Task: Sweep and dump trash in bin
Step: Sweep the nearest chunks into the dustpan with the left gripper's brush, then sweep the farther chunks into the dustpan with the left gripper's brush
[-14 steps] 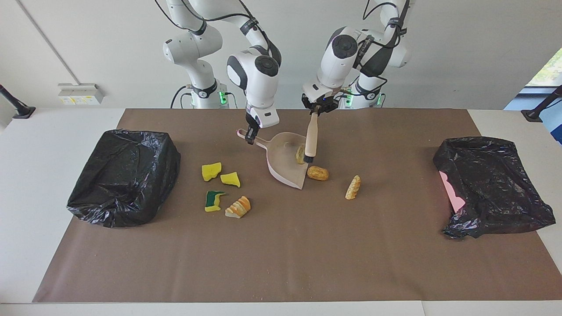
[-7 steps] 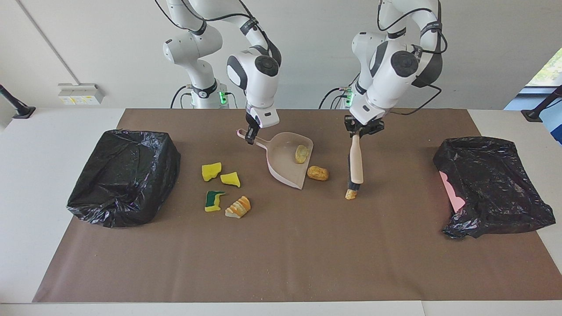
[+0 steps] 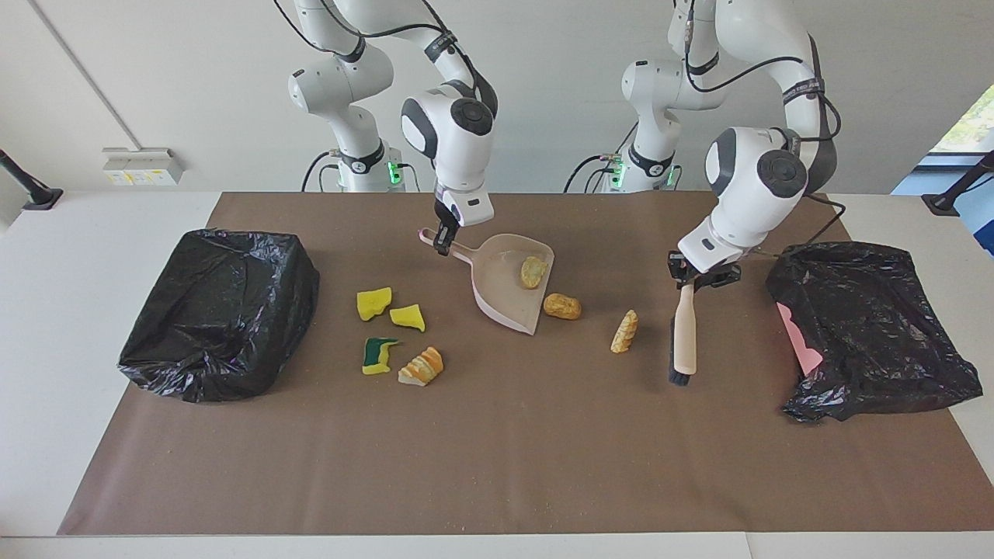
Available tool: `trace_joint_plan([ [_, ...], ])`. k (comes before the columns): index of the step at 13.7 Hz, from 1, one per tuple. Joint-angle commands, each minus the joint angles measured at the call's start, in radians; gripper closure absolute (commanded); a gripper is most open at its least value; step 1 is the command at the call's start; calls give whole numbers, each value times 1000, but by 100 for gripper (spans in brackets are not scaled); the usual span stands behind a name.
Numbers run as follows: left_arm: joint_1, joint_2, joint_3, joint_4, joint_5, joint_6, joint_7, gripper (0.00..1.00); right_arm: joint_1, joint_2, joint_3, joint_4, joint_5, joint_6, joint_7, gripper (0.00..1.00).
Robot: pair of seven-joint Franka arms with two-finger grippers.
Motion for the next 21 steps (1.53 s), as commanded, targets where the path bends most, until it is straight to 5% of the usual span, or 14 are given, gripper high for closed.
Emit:
trace_joint_plan([
  [1,7,23,-15,-5,17,15,40,100,-7,-1,3,-11,-14,23,39,100],
  [6,-108,-41,-28,-111,-84,18,49,100,-7,-2,3,-11,-14,24,38,100],
  [12,-363,-122,-24,-200,-144,6,21,100,-7,-1,3,-11,-14,23,39,100],
  [21,-498,-112,-28,-160,-181,72,-582,100,-8,-1,3,-12,-14,23,39,100],
])
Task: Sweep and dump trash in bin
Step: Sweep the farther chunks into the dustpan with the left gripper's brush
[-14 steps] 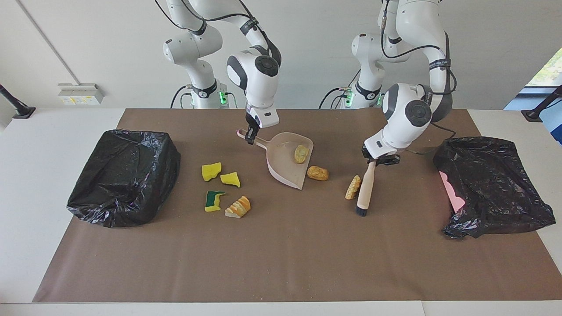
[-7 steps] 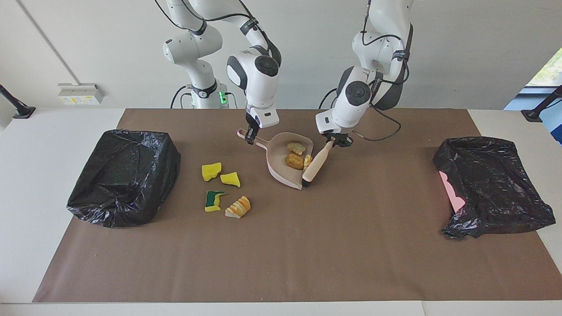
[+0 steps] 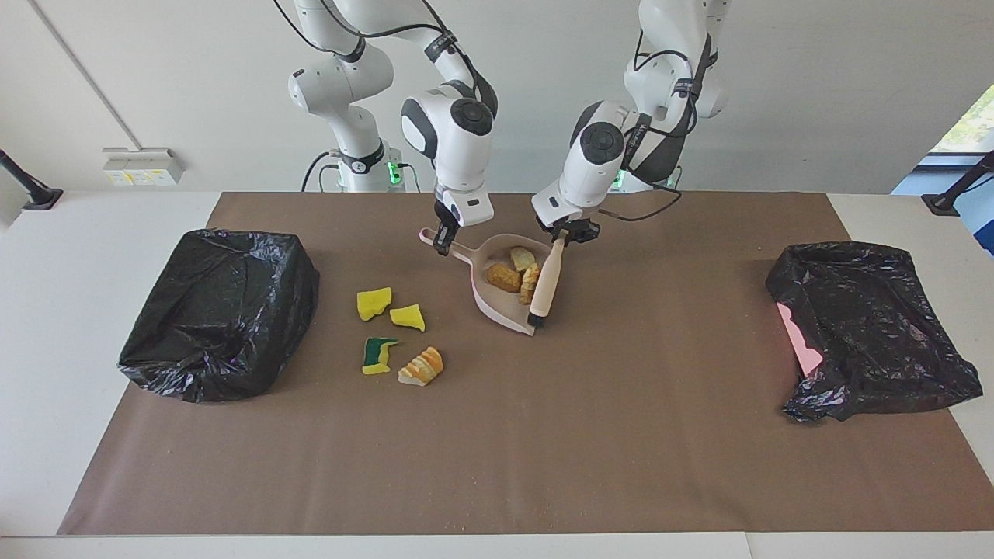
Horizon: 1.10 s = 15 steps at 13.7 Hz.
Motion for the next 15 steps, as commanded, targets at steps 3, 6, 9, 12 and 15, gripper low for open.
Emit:
trace_joint_plan([
  [3,-4,-6,27,47,3,-33,-212,100,-8,-1,3,-11,-14,23,35,100],
  [6,48,-31,29,82,4,-171,-209,100,-8,-1,4,-11,-14,23,35,100],
  [9,62,-43,29,79,4,-231,-219,100,-8,-1,3,-11,-14,23,35,100],
  [12,67,-60,27,67,4,-236,-225,100,-8,-2,3,1,-14,6,35,100],
  [15,62,-81,27,29,4,-213,-256,100,-34,-41,0,34,-14,-69,15,100],
])
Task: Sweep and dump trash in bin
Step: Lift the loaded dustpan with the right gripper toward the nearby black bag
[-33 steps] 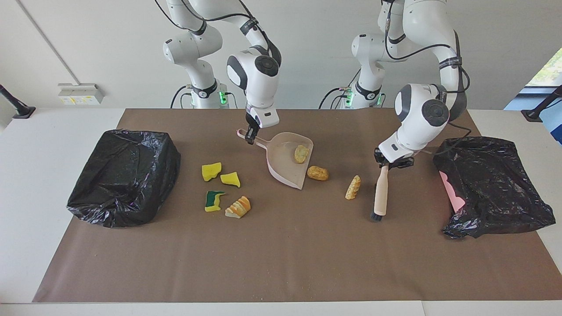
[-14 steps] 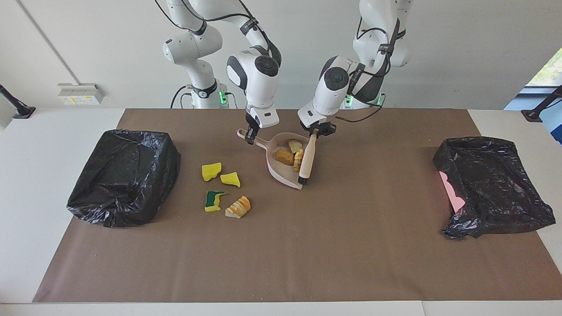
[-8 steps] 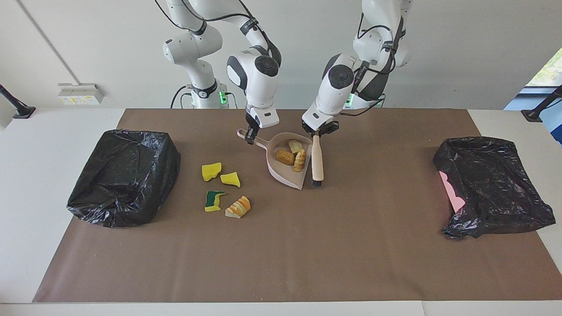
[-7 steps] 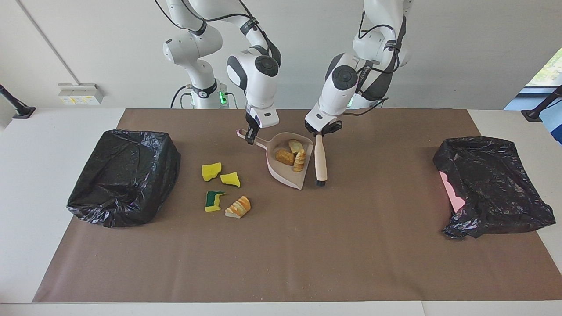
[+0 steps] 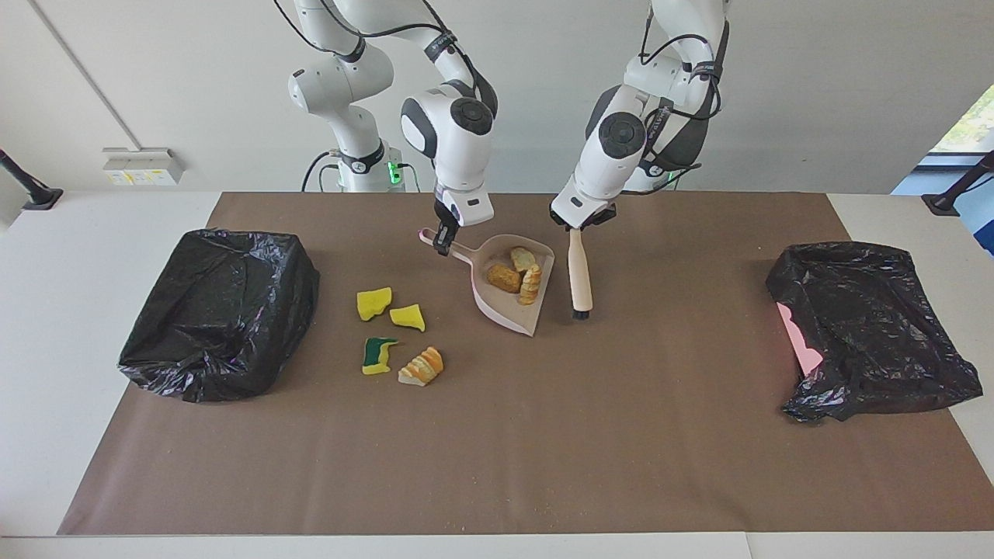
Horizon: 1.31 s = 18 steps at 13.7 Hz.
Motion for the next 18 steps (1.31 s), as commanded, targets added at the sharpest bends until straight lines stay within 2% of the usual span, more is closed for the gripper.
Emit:
trace_joint_plan([
  [1,5,-56,-7,-59,4,12,-31,100,-49,-54,0,42,-14,-99,-12,100],
  [4,-13,-102,-24,-135,5,74,-92,100,-144,-132,-5,70,-12,-208,-107,100],
  [6,-80,-158,-33,-221,5,165,-192,100,-230,-195,-15,76,-12,-230,-184,100],
  [8,-169,-206,-33,-276,5,199,-279,100,-319,-229,-43,114,-12,-256,-253,100],
  [11,-312,-218,-35,-326,5,248,-405,100,-466,-226,-67,205,-18,-287,-374,100],
  [14,-448,-221,-36,-401,4,357,-499,100,-635,-218,-71,223,-20,-267,-515,100],
  [18,-502,-218,-38,-432,4,395,-536,100,-847,-218,-80,226,-32,-204,-787,100],
])
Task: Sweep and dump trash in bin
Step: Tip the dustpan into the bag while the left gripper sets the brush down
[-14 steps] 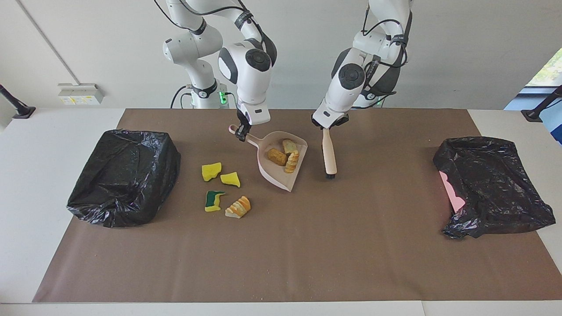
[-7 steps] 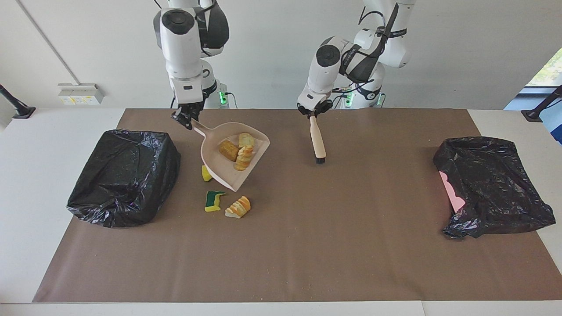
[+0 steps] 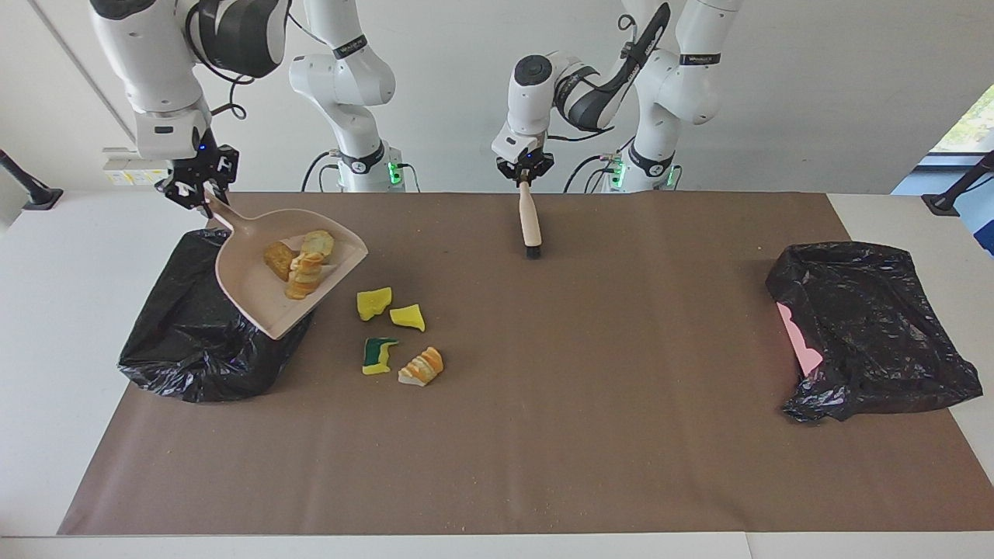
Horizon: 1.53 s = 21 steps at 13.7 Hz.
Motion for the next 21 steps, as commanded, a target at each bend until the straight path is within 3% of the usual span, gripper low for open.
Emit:
trace_joint_plan([
  [1,-32,-28,16,-37,2,28,-15,100,-112,7,9,17,-45,52,-144,100],
  [3,-34,-12,16,-40,1,33,-15,96,-152,7,9,16,-107,110,-190,100],
  [4,-34,3,16,-40,-2,43,-15,87,-167,19,9,17,-152,134,-201,100],
  [5,-32,14,16,-35,-7,57,-13,60,-184,39,0,17,-183,166,-213,100],
  [6,-28,18,17,-32,-7,60,-13,25,-194,62,-12,16,-194,202,-242,100],
  [7,-19,23,17,-28,-7,53,-1,0,-201,76,-15,14,-206,226,-270,100],
  [9,18,38,30,21,-7,39,25,0,-198,79,-15,0,-279,245,-281,100],
  [10,90,46,28,64,-7,14,63,0,-192,86,-14,-1,-319,251,-279,100],
  [13,228,52,31,205,17,-175,248,0,-188,128,-14,-9,-408,290,-287,100],
  [14,292,51,30,260,75,-222,310,0,-187,126,-8,-19,-455,291,-304,100],
  [21,593,52,33,610,212,-443,673,0,-146,123,-3,-47,-539,406,-655,100],
])
